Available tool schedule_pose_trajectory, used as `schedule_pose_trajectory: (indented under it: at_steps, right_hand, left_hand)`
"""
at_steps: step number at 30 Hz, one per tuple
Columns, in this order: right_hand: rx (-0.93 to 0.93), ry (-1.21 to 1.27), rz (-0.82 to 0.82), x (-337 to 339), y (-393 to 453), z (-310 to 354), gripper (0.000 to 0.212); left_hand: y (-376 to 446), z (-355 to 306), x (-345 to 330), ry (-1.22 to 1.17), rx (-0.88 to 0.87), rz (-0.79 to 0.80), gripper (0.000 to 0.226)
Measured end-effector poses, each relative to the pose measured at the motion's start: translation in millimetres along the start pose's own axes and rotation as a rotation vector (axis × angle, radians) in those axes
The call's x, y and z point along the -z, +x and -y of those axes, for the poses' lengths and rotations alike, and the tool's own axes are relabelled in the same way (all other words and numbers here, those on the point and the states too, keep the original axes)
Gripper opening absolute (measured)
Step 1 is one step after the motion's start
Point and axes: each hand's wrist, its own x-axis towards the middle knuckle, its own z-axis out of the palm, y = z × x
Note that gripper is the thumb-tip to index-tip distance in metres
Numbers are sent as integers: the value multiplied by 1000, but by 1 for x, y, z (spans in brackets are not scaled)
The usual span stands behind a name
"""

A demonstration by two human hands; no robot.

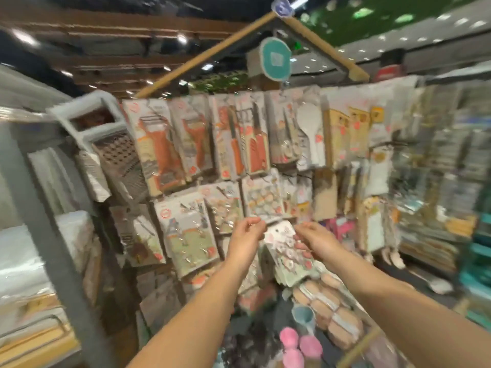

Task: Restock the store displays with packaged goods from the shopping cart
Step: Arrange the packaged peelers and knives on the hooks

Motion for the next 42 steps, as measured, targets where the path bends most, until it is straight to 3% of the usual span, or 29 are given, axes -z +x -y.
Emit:
schedule_pose_trajectory:
  at_steps: [4,7,13,19,22,25,27,30,34,36,38,42]
  right_hand:
    - [-232,-14,-168,64,-73,-87,17]
    - [-403,-20,-263,104,-133,-150,18]
    - [-605,57,-406,170,-235,-240,25]
    - [-818,285,-579,210,-301,-332,26]
    - [-967,298,-568,215,-314,-358,19]
    - [-980,322,-528,208,-310,-387,21]
    - [-971,372,-501,193,-303,-396,17]
    - [-977,308,-451,169,-286,-408,27]
    - [-986,201,-584,149,-271,-436,39]
    - [-1008,227,-608,142,-270,-445,39]
    - [-1011,246,-608,135,-269,-451,40]
    - [-1019,219,-667,126,-257,-443,39]
  left_hand:
    - [-47,67,-64,33,91,252,18]
    - [-90,108,-119,68,221,465,8]
    - [-178,172,-214,235,309,885,5]
    - [-229,225,-265,385,402,1092,16]
    - [-242,255,-266,433,583,1119,24]
    - [-244,277,-260,476,672,1098,33]
    - [-241,284,-252,475,698,1100,28]
    - [-227,295,-240,516,741,1011,26]
    - [-205,305,-230,456,782,974,19]
    - [-204,301,-231,449,805,1017,21]
    - [-205,303,-231,453,815,1065,7]
    - [-204,304,-230,437,836,1090,15]
